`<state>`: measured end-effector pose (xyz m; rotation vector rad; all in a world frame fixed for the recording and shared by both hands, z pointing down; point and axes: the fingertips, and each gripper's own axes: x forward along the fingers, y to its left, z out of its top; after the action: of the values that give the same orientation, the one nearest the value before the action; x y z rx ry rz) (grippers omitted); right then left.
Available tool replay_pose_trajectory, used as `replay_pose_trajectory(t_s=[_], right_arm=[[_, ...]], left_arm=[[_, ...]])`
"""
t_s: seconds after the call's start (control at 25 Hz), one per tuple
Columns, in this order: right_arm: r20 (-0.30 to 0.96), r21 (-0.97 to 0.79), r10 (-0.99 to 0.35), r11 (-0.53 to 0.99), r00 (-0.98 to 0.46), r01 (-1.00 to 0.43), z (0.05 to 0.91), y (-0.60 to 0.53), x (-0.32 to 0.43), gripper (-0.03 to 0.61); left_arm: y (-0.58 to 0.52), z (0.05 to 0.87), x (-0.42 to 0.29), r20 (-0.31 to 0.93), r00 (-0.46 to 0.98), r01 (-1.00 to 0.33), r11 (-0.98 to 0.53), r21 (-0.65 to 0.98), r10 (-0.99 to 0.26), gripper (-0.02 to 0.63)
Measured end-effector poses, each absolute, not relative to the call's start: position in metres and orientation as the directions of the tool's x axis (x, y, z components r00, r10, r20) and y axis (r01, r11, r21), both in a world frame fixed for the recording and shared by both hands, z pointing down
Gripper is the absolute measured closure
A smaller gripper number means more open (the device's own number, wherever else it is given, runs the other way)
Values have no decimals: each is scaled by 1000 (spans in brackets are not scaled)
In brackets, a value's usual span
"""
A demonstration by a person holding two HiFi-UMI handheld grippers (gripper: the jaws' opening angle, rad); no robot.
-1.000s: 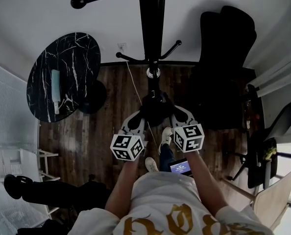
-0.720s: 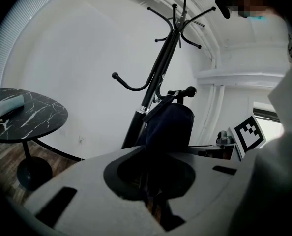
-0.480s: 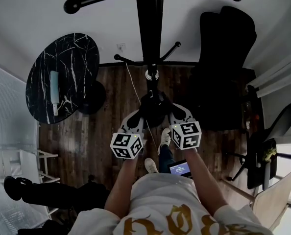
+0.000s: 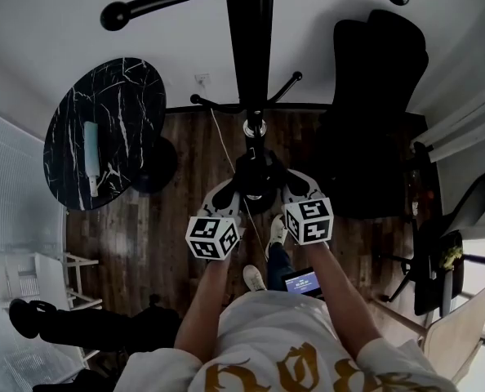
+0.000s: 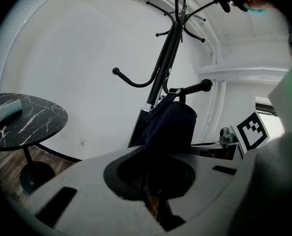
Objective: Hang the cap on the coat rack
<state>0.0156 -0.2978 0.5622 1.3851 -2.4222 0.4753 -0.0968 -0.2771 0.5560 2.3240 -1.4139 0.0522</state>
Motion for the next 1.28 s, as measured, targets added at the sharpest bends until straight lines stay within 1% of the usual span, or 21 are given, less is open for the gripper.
replay_pose_trajectory(t_s=[0.32, 0.56, 0.76, 1.08, 1.12, 1.2, 1.28], right_arm=[[430, -107, -772, 470, -467, -876, 565, -312, 17, 549], [429, -94, -778, 467, -459, -879, 567, -321, 15, 549], [429, -92, -778, 468, -459, -879, 566, -324, 15, 549], [407, -161, -754, 495, -515, -854, 567, -314, 13, 542], [408, -163, -750, 501, -521, -850, 567, -312, 12, 541], [410, -165, -747, 504, -524, -848, 566, -309, 13, 531], [411, -166, -750, 497, -518, -852, 564, -306, 16, 515]], left_arm=[[-287, 561, -96, 257, 474, -864, -390, 318, -842, 586], [-296, 563, -100, 270, 439, -889, -370, 270, -857, 586], [-299, 564, -100, 268, 435, -890, -366, 272, -860, 586], [-298, 561, -98, 264, 433, -890, -362, 277, -862, 584], [-298, 561, -98, 262, 434, -889, -363, 280, -862, 580], [-296, 558, -98, 254, 433, -889, -363, 278, -865, 529], [-293, 551, -98, 238, 430, -891, -369, 264, -871, 515]])
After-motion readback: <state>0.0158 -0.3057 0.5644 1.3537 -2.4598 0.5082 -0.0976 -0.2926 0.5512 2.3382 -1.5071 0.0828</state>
